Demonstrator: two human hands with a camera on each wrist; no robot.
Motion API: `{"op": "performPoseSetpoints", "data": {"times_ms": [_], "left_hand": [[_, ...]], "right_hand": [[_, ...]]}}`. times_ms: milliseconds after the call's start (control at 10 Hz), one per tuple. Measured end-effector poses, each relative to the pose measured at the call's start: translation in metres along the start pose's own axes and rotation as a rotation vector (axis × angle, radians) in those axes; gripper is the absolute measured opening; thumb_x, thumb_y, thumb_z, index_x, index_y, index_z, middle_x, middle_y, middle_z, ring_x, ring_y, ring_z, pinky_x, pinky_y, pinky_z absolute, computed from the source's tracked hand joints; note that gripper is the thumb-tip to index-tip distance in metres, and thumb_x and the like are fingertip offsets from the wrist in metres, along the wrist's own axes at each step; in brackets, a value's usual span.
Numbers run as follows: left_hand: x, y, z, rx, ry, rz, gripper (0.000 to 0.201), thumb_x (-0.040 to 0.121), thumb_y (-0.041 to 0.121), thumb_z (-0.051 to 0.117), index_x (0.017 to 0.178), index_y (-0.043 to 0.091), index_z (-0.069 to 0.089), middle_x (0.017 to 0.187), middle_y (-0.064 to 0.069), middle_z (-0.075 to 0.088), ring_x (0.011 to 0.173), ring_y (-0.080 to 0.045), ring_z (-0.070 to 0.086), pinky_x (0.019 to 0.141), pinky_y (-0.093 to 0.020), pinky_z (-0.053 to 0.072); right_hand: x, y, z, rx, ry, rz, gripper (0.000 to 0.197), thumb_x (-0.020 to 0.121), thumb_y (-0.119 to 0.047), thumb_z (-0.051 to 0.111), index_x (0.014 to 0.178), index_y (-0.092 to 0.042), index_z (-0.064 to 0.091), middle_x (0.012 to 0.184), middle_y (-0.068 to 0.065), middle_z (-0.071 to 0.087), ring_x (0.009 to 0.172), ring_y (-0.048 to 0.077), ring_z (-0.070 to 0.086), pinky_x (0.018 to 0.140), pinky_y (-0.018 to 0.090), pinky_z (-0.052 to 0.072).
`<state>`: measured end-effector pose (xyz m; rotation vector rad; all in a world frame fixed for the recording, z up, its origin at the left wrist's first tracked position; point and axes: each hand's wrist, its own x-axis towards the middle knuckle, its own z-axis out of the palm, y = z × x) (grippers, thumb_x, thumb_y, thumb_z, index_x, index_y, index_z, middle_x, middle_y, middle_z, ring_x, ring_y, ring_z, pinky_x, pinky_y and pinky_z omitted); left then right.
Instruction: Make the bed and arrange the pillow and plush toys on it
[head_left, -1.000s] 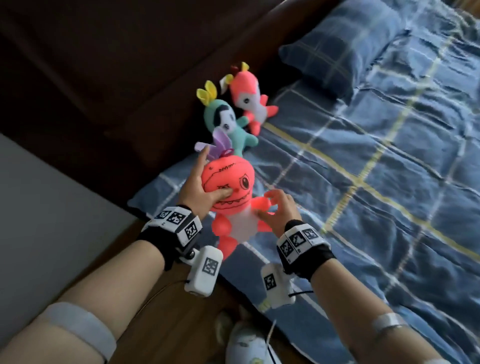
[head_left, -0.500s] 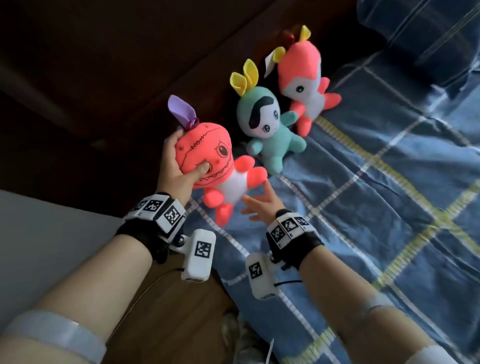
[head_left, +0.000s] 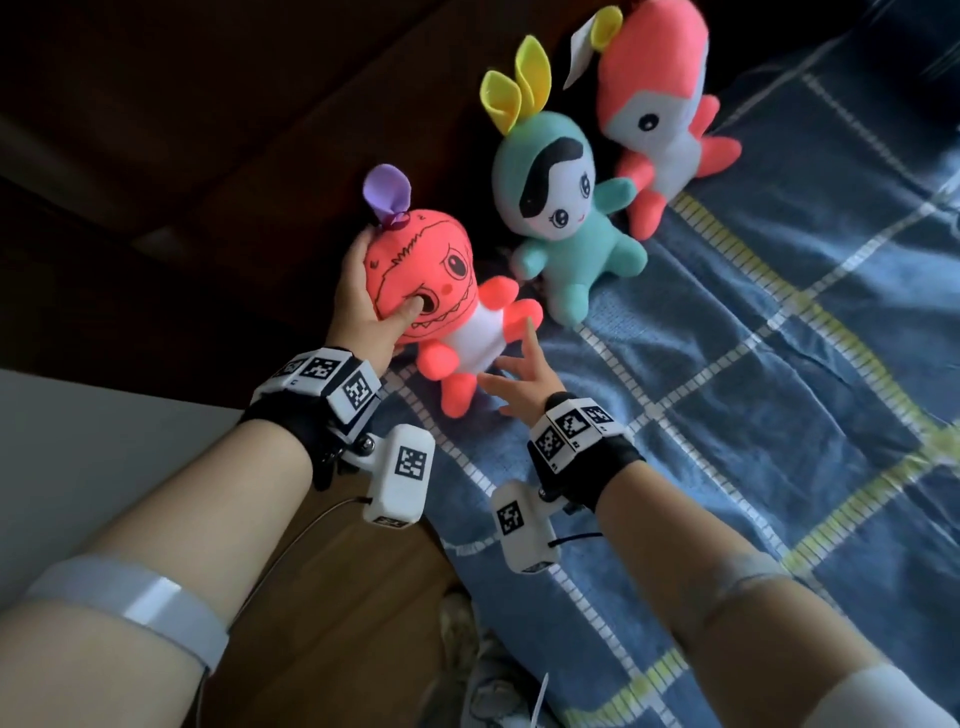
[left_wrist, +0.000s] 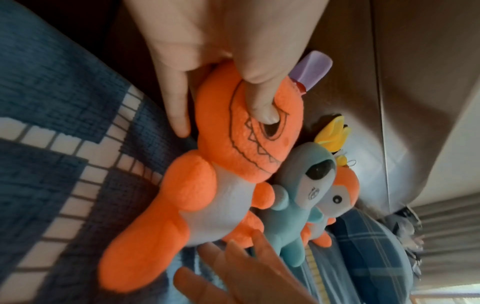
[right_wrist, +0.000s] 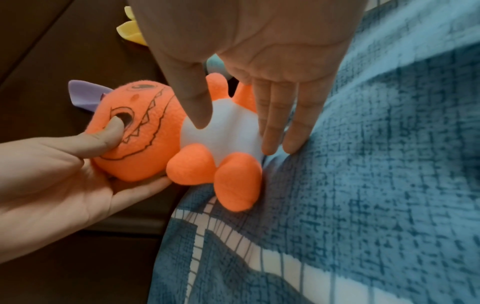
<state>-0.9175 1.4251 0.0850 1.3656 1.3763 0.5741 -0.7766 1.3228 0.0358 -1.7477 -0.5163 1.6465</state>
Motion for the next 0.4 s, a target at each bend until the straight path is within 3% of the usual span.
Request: {"op": "performPoseSetpoints", "data": {"times_ms": [100, 200, 300, 400], "left_hand": [[-0.005, -0.006, 0.005, 0.022, 0.063, -0.011, 0.09, 0.081, 0.005, 0.065, 0.147, 0.02, 0.006, 0.153, -0.008, 0.015, 0.139, -0.023, 0.029, 0.113, -0.05, 0.031], [-0.015, -0.013, 0.004, -0.065, 0.105, -0.138, 0.11, 0.062, 0.028, 0.075, 0.143, 0.035, 0.001, 0.152, -0.007, 0.017, 0.135, -0.026, 0.037, 0.106, -0.053, 0.038], [-0.028, -0.018, -0.003, -0.042, 0.133, -0.268, 0.108, 0.058, 0.032, 0.073, 0.14, 0.04, 0.005, 0.148, -0.009, 0.027, 0.129, -0.028, 0.044, 0.1, -0.052, 0.044], [-0.044, -0.018, -0.007, 0.129, 0.05, -0.308, 0.061, 0.08, 0.016, 0.066, 0.132, 0.015, 0.033, 0.117, -0.011, 0.055, 0.096, -0.024, 0.061, 0.06, -0.025, 0.057]], "right_hand": [[-0.002, 0.0, -0.003, -0.044, -0.006, -0.015, 0.094, 0.086, -0.014, 0.064, 0.149, -0.031, -0.004, 0.143, 0.011, 0.044, 0.126, 0.026, 0.049, 0.072, 0.028, 0.052], [-0.009, -0.002, -0.006, -0.099, 0.035, -0.037, 0.086, 0.085, -0.016, 0.065, 0.149, -0.026, 0.008, 0.138, 0.012, 0.047, 0.123, 0.025, 0.05, 0.098, 0.042, 0.046], [-0.018, -0.004, -0.009, -0.123, 0.078, -0.044, 0.071, 0.085, -0.013, 0.064, 0.145, -0.019, 0.025, 0.12, 0.01, 0.054, 0.103, 0.02, 0.052, 0.085, 0.031, 0.046], [-0.035, -0.006, -0.011, -0.193, 0.161, -0.07, 0.05, 0.084, -0.015, 0.064, 0.131, -0.013, 0.046, 0.086, -0.004, 0.055, 0.09, 0.017, 0.054, 0.066, 0.021, 0.041]]}}
